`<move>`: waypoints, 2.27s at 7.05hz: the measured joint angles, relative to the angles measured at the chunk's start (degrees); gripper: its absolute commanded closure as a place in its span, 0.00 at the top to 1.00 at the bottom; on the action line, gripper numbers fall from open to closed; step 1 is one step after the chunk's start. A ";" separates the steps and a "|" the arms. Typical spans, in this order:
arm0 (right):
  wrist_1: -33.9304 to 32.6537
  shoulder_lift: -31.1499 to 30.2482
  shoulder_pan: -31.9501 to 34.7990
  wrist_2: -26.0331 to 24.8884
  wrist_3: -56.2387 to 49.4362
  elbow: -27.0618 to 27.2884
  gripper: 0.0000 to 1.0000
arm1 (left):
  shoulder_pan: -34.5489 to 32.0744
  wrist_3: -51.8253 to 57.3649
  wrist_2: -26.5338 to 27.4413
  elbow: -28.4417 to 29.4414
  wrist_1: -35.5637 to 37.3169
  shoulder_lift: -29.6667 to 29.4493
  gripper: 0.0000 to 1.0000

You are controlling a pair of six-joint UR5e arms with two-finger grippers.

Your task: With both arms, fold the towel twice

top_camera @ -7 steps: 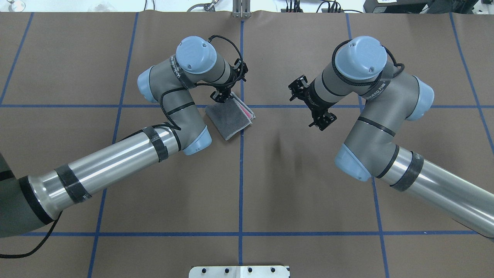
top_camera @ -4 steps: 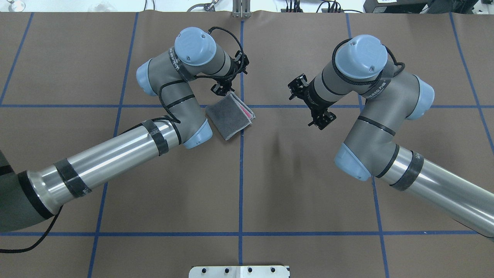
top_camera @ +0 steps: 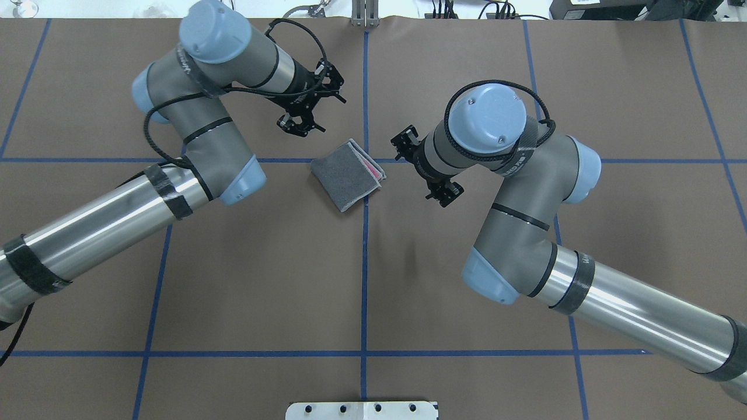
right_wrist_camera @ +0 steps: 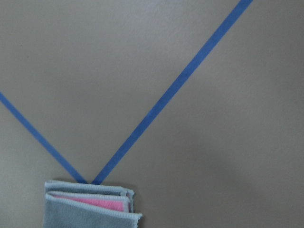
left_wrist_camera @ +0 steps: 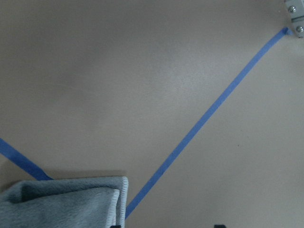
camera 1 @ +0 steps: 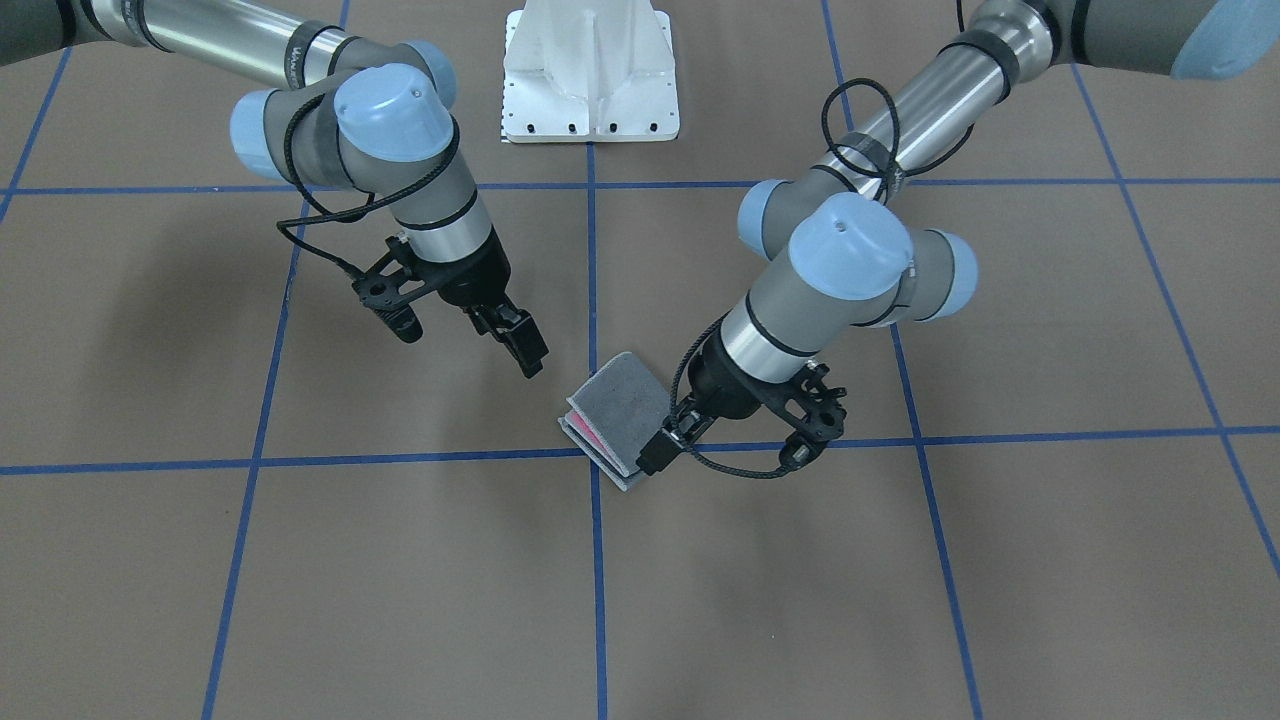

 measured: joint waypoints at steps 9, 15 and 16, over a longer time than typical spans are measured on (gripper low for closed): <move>12.60 5.78 -3.58 -3.95 14.42 -15.46 0.64 | -1.87 -0.06 -2.98 -4.45 0.04 4.24 0.74; 14.26 6.00 -3.62 -7.65 17.73 -15.79 0.66 | -1.98 -0.06 -2.97 -4.44 0.09 4.25 0.74; 14.75 5.84 -3.68 -8.01 18.35 -15.80 0.66 | -2.01 -0.06 -2.99 -4.42 0.11 4.25 0.74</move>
